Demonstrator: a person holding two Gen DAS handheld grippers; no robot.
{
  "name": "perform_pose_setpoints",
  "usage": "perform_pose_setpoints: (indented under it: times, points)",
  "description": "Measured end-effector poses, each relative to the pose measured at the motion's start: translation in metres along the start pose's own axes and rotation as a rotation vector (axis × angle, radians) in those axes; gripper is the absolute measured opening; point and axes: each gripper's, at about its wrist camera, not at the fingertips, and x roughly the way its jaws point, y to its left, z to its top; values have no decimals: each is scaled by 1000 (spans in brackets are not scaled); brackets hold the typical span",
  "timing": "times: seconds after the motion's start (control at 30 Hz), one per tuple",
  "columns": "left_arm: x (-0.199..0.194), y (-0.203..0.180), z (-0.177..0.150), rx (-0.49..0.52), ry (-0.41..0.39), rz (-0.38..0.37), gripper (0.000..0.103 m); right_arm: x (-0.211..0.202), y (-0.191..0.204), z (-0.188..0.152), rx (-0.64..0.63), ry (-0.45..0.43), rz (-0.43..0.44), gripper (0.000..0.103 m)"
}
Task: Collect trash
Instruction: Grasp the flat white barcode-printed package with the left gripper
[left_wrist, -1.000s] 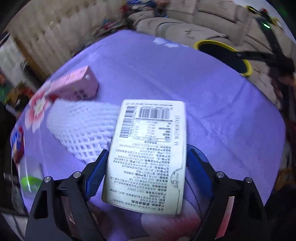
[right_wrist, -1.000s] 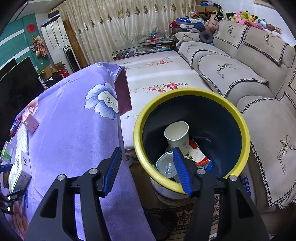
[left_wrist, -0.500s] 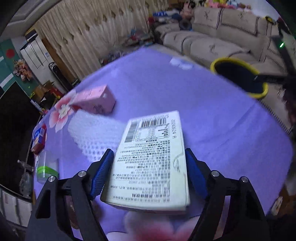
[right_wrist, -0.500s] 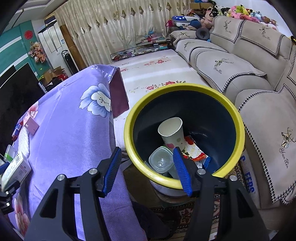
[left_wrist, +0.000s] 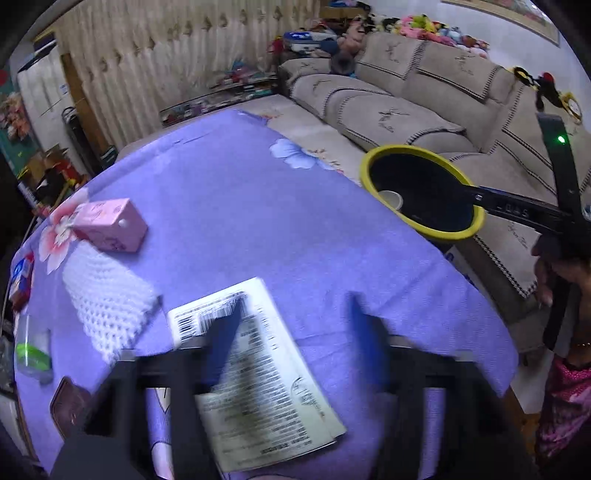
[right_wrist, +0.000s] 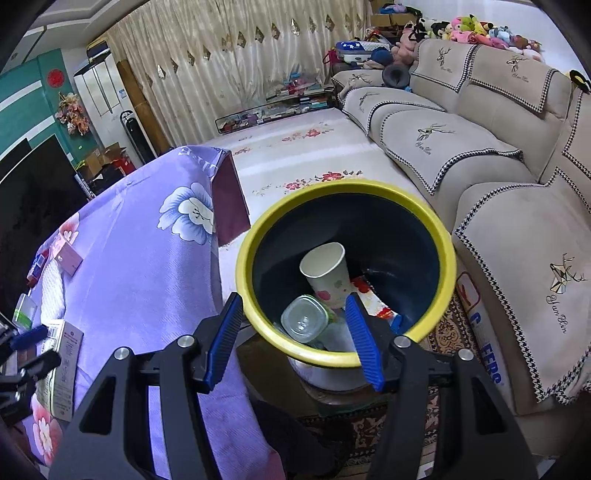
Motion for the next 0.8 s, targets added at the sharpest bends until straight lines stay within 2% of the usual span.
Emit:
perform_pose_setpoints:
  times: [0.03,0.13,0.27,0.4,0.5,0.57,0.67,0.8]
  points:
    - [-4,5,-2,-14,-6,28,86,-1,-2,0,-1,1,-3,55]
    - [-8,23,-12,-62,32,97,93,-3,-6,-2,5,-5,3,55]
    - [1,34,-31,-174,102,93,94,-1,-8,-4,22,-9,37,56]
    - [-1,31,-37,-248,62,165,98,1,-7,-4,22,-6,63,56]
    - [1,28,-34,-289,71,174,98,-2,-6,-4,13,-7,84,56]
    - [6,21,-31,-280,87,172,98,-5,-6,-5,9,-11,93,56]
    - [24,12,-28,-250,135,218,98,-9,-9,-7,14,-18,107,58]
    - [38,8,-32,-261,165,204,95,-11,-15,-9,21,-16,111,58]
